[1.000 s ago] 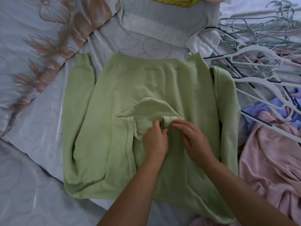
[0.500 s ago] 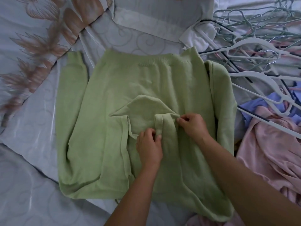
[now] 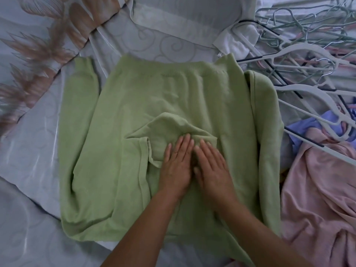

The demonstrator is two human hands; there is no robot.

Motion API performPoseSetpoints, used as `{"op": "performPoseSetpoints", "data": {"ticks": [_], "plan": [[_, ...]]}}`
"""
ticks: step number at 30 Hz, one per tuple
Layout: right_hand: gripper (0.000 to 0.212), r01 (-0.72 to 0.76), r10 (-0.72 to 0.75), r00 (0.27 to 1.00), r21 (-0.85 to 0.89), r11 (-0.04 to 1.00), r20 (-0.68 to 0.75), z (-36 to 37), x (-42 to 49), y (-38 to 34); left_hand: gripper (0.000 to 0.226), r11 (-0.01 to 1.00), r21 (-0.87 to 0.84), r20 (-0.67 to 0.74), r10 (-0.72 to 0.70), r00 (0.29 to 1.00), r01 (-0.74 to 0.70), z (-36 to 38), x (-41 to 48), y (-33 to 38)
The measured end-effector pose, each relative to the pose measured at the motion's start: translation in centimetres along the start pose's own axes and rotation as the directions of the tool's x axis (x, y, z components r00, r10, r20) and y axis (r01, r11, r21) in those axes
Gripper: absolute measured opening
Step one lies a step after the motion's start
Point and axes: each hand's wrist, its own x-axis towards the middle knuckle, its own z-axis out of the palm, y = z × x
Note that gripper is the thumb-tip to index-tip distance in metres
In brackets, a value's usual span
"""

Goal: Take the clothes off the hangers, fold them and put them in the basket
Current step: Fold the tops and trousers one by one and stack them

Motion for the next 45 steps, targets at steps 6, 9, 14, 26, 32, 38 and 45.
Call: {"op": "performPoseSetpoints", "data": {"ticks": [6, 9, 14, 26, 32, 38, 45], "plan": [[0.055, 0.025, 0.020, 0.980, -0.218, 0.976, 0.198, 1.0, -0.6, 1.4, 0.060, 0.999, 0.052, 0.246, -0.008, 0.969, -0.005, -1.1, 0.7, -0.4], [0.053, 0.008, 0.028, 0.982, -0.186, 0.983, 0.186, -1.2, -0.9, 2.0, 0.057, 1.000, 0.018, 0.209, -0.020, 0.978, 0.017, -2.5, -1.5, -1.0], [0.057, 0.034, 0.047, 0.962, -0.290, 0.956, 0.268, -2.0, -3.4, 4.5, 0.075, 0.999, -0.013, 0.387, -0.042, 0.921, 0.051, -3.0, -4.7, -1.4], [0.052, -0.072, 0.066, 0.997, 0.136, 0.988, 0.045, -2.2, 0.4, -4.7, 0.039, 0.547, -0.513, -0.111, -0.806, 0.581, 0.661, -10.4, -6.0, -15.6], [0.050, -0.182, 0.075, 0.964, 0.424, 0.887, 0.257, 3.1, 5.7, -16.0, 0.061, 0.210, -0.584, 0.259, -0.868, 0.425, 0.784, -11.5, -6.6, -24.6], [0.039, -0.578, 0.286, 0.791, 0.506, 0.640, 0.541, 6.6, 8.2, -18.7, 0.035, 0.164, -0.672, 0.418, -0.721, 0.553, 0.722, -11.5, -5.7, -26.9], [0.024, -0.637, 0.402, 0.762, 0.702, 0.318, 0.509, 5.1, 8.8, -19.1, 0.015, 0.069, -0.810, 0.392, -0.675, 0.625, 0.583, -13.5, -3.7, -26.6]]}}
